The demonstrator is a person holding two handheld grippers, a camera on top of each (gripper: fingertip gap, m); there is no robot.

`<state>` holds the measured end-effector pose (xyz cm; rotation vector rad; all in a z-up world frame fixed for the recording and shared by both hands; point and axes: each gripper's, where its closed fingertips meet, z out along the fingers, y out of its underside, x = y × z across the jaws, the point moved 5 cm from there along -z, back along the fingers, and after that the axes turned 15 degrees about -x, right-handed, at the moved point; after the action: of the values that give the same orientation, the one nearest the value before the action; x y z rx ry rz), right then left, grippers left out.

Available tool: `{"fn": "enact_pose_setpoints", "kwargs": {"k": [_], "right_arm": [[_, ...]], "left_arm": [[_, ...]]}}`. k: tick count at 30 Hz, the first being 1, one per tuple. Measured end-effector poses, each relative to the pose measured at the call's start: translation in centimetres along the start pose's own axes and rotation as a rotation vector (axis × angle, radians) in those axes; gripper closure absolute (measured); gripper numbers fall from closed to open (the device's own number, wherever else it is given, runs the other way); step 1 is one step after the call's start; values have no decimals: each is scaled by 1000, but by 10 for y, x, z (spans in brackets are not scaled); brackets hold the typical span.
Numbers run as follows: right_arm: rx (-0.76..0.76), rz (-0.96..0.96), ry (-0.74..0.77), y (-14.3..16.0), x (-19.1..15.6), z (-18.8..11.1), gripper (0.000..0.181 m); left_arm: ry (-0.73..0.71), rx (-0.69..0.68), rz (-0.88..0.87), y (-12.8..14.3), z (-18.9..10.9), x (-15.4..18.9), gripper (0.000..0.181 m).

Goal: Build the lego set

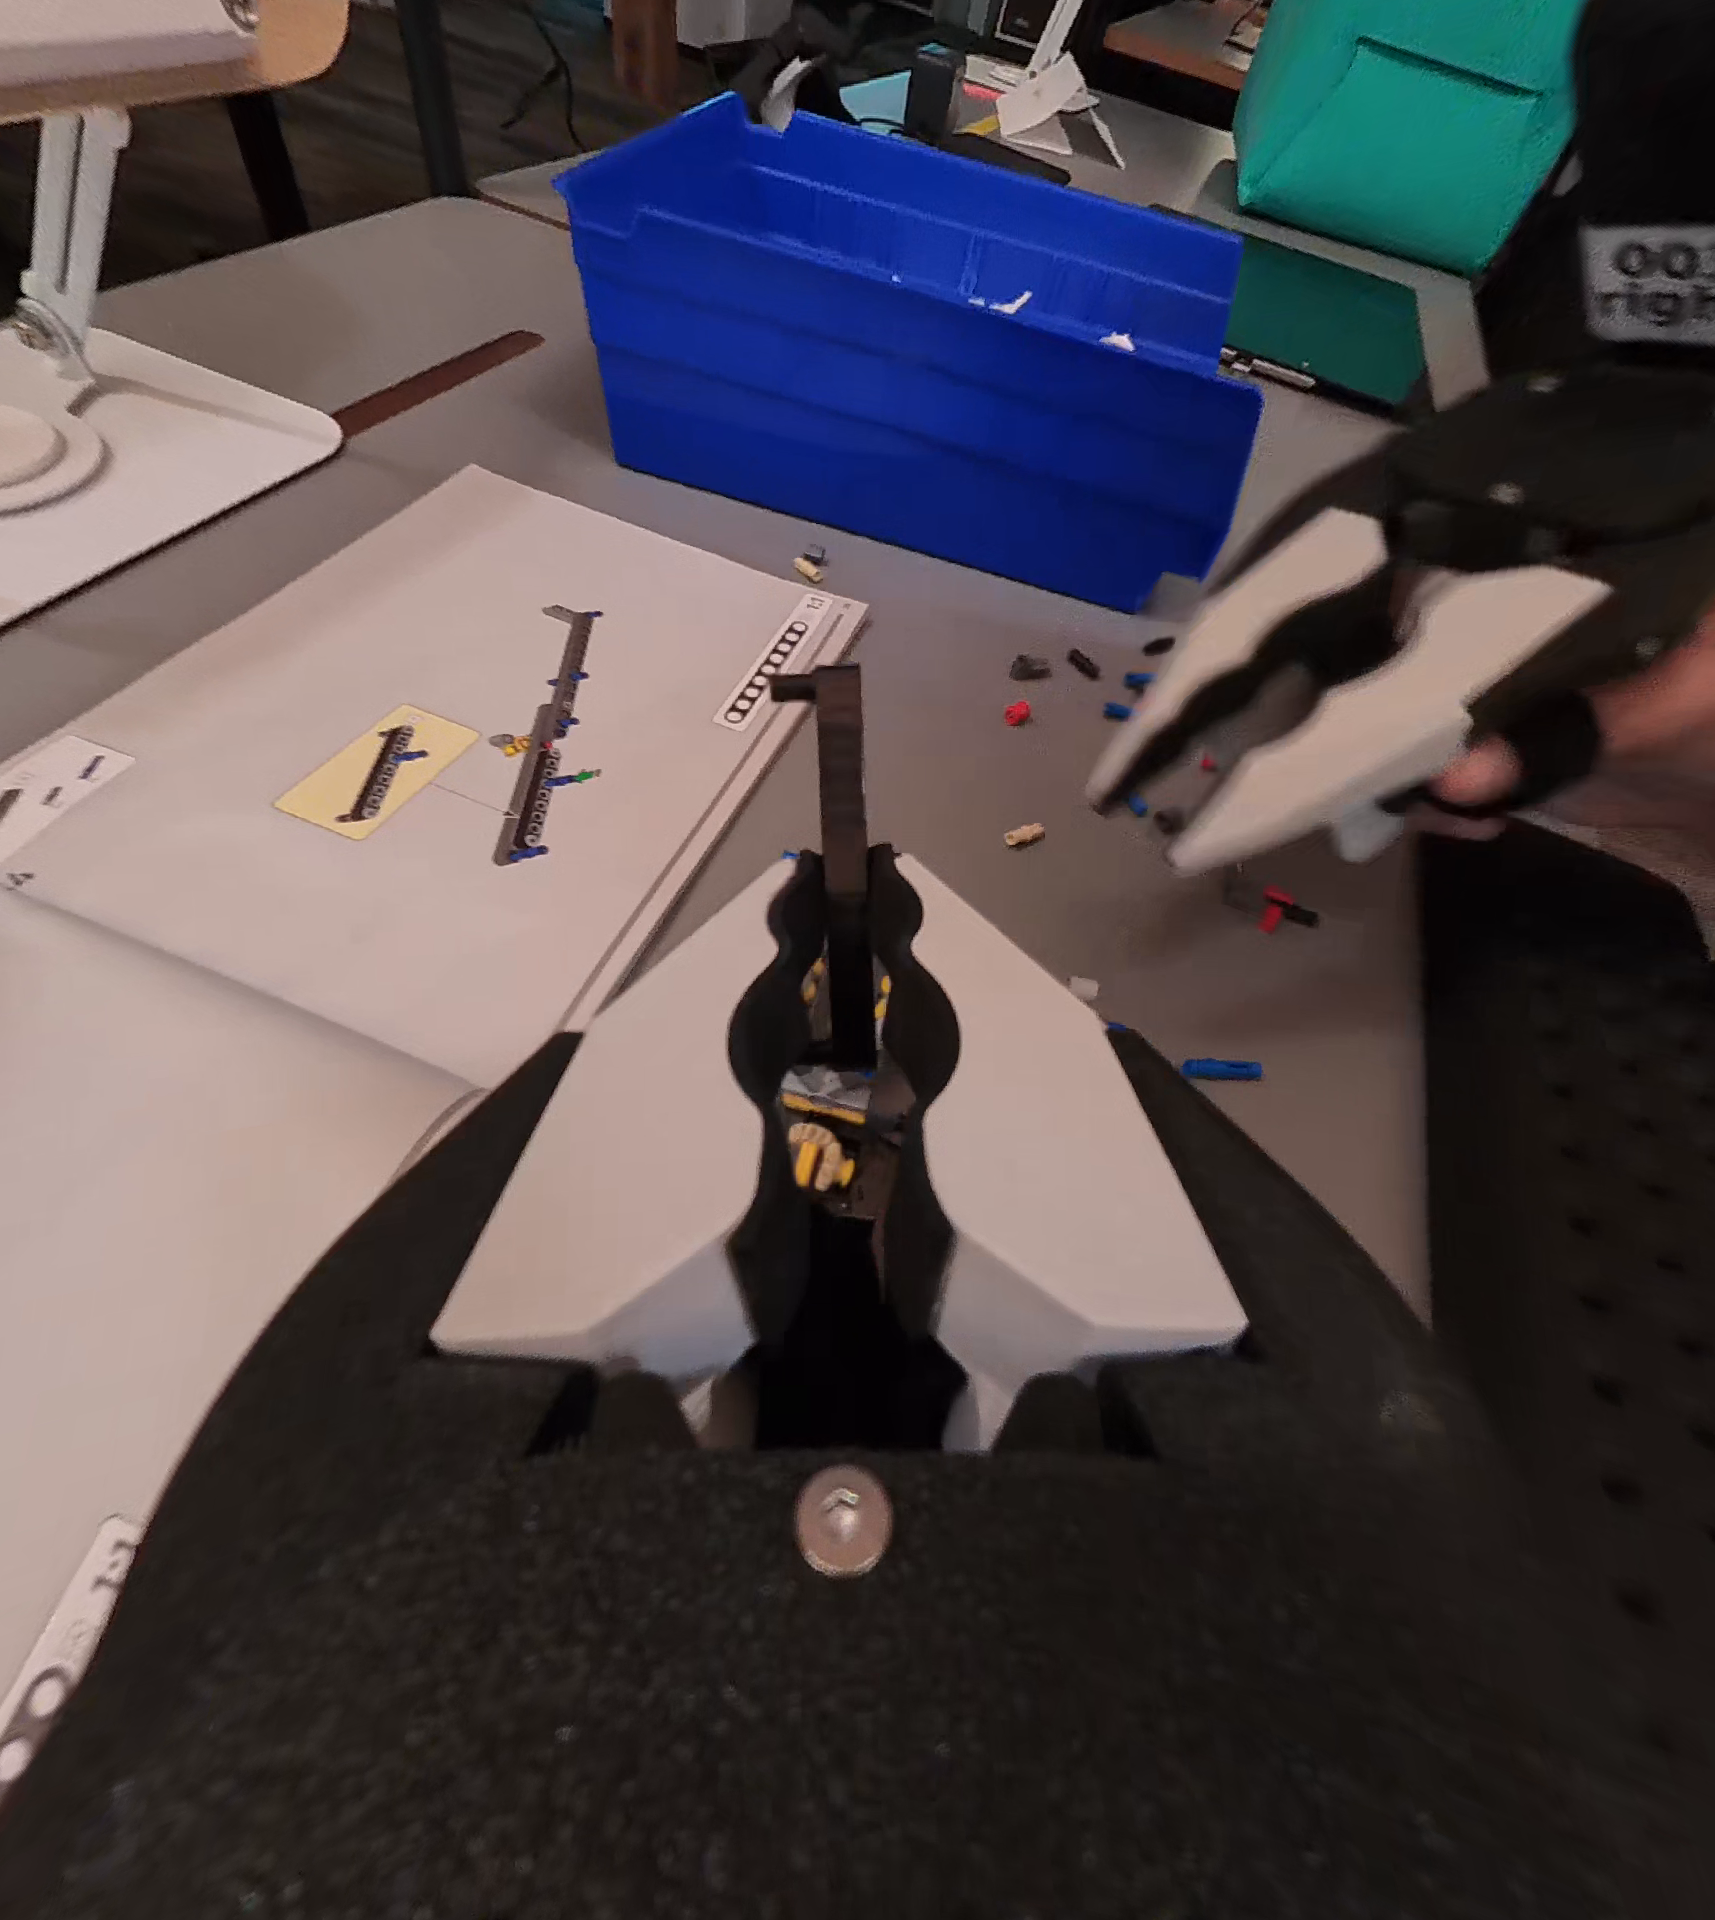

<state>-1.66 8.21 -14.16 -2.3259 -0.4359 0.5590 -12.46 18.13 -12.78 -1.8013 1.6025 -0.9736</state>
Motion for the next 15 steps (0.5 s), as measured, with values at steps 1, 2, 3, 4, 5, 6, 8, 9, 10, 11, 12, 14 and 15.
{"fn": "enact_pose_setpoints", "kwargs": {"k": [1,2,3,4,5,6,8,9,10,11,12,14,15], "right_arm": [[-78,1,13,16,-7,-1,159],[-151,0,30,32,-13,-2,158],[-206,3,47,45,-20,-1,158],[-244,4,65,54,-26,0,158],[-268,2,81,60,-33,3,158],[-287,1,96,64,-38,6,158],[-316,-15,122,68,-45,13,159],[-327,-19,154,69,-43,15,161],[-336,-24,175,69,-43,16,164],[-343,-24,186,69,-42,18,167],[-354,-19,191,70,-41,19,167],[-383,-21,200,71,-41,22,168],[-386,-24,207,71,-41,23,170]], "left_arm": [[-11,-2,3,0,-1,-1,174],[-11,-3,-1,0,-1,-1,174],[-4,-4,-7,-1,-2,0,174],[-2,-2,-8,-1,-3,1,174],[-4,-2,-5,-2,-3,2,174],[-11,-2,-1,-2,-3,2,174],[-32,-5,-8,-2,-5,-3,174],[-50,-4,-16,-1,-7,-7,174],[-72,2,-28,-1,-10,-14,175],[-96,5,-46,-1,-14,-21,175],[-119,8,-67,0,-18,-30,175],[-157,18,-115,3,-27,-46,175],[-167,27,-139,4,-30,-53,174]]}}
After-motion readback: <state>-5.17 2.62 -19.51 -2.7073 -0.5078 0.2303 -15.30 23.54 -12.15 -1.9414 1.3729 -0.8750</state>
